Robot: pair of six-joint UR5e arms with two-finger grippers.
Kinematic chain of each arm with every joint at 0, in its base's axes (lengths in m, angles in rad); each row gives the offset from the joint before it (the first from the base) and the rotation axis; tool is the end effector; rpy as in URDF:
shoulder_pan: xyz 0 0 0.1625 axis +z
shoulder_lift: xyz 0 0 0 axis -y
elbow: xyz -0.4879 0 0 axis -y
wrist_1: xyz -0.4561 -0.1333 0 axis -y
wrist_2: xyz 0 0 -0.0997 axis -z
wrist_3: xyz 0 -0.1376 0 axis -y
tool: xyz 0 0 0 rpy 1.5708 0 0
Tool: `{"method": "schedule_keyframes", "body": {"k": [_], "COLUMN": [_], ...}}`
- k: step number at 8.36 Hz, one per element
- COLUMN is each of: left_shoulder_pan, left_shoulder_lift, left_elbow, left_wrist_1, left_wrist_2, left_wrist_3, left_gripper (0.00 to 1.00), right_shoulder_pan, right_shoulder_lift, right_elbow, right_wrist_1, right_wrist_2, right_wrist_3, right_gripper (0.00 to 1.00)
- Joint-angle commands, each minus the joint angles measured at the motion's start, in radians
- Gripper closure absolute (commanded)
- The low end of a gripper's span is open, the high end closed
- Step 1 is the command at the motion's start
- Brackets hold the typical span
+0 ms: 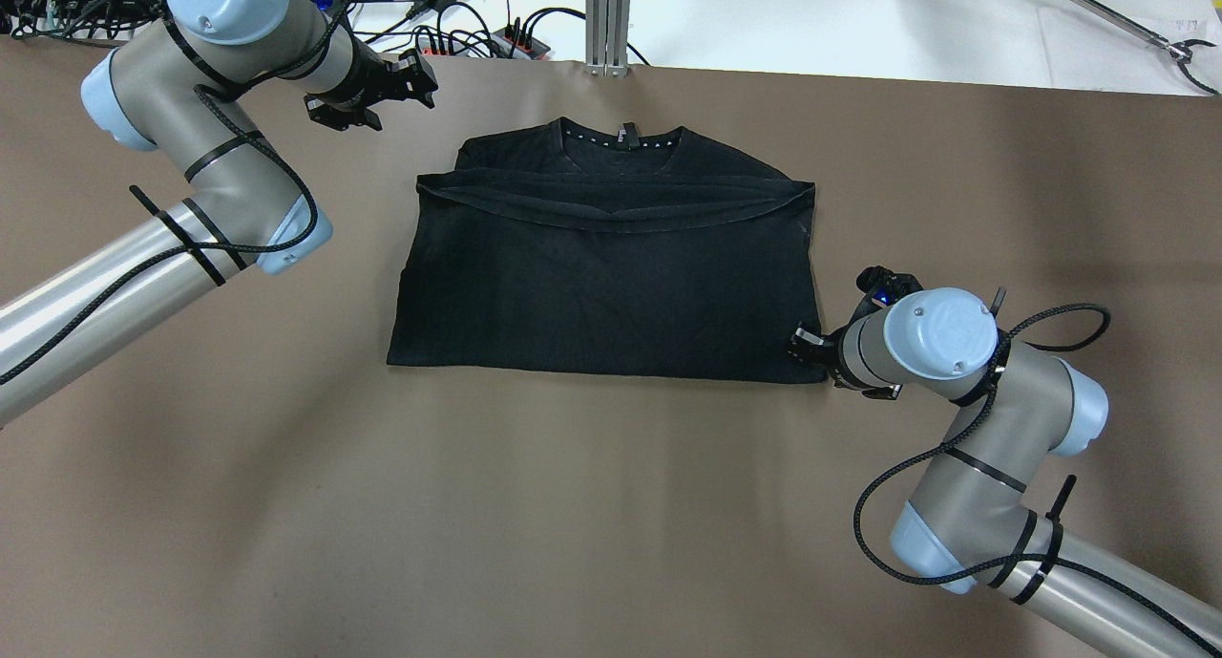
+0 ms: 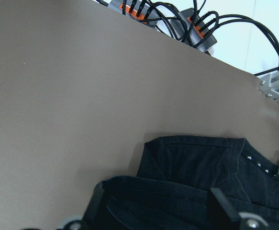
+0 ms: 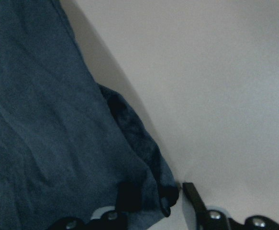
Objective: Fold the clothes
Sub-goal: 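Grasp the folded shirt's corner with the right gripper and drag it diagonally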
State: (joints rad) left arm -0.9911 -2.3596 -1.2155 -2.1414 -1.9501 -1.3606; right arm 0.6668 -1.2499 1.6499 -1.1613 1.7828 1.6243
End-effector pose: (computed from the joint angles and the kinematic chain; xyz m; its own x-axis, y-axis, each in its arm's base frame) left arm 0.4358 -0.8160 0.2992 0.4140 -0.2785 -0.8666 0.5314 0.8470 -0.0184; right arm -0.5171 -0.5398 0.4685 0.5154 0.4722 0.7151 -0.5132 0.8384 -0.1837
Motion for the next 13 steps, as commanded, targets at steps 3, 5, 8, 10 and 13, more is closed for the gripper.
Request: {"method": "schedule_keyframes", "body": {"k": [3, 5, 8, 10, 13], "left_shoulder_pan": [0.0, 0.005, 0.003, 0.003, 0.006], "left_shoulder_lift": [0.002, 0.006, 0.006, 0.01, 0.013], "left_elbow": [-0.001, -0.003, -0.004, 0.004, -0.004], "left_wrist_1": [0.0, 0.0, 0.0, 0.0, 0.002], "left_wrist_2": [0.004, 0.004, -0.004, -0.006, -0.009], "left_wrist_3": [-0.011, -0.012, -0.014, -0.012, -0.017], "left_gripper": [0.22, 0.22, 0.22, 0.22, 0.23], "right_shoulder_pan": [-0.001, -0.006, -0.148, -0.325, -0.449], "right_shoulder_lift": [-0.002, -0.162, -0.279, -0.273, -0.23], "right_elbow": [0.066, 0.315, 0.505, 0.536, 0.513], "right_wrist_1": [-0.007, -0.088, -0.087, -0.081, -0.081], "right_wrist_2": [0.015, 0.123, 0.371, 0.434, 0.416], "right_wrist_3": [0.049, 0.054, 0.092, 0.138, 0.149], "right_gripper": [1.0, 1.0, 1.0, 1.0, 0.05]}}
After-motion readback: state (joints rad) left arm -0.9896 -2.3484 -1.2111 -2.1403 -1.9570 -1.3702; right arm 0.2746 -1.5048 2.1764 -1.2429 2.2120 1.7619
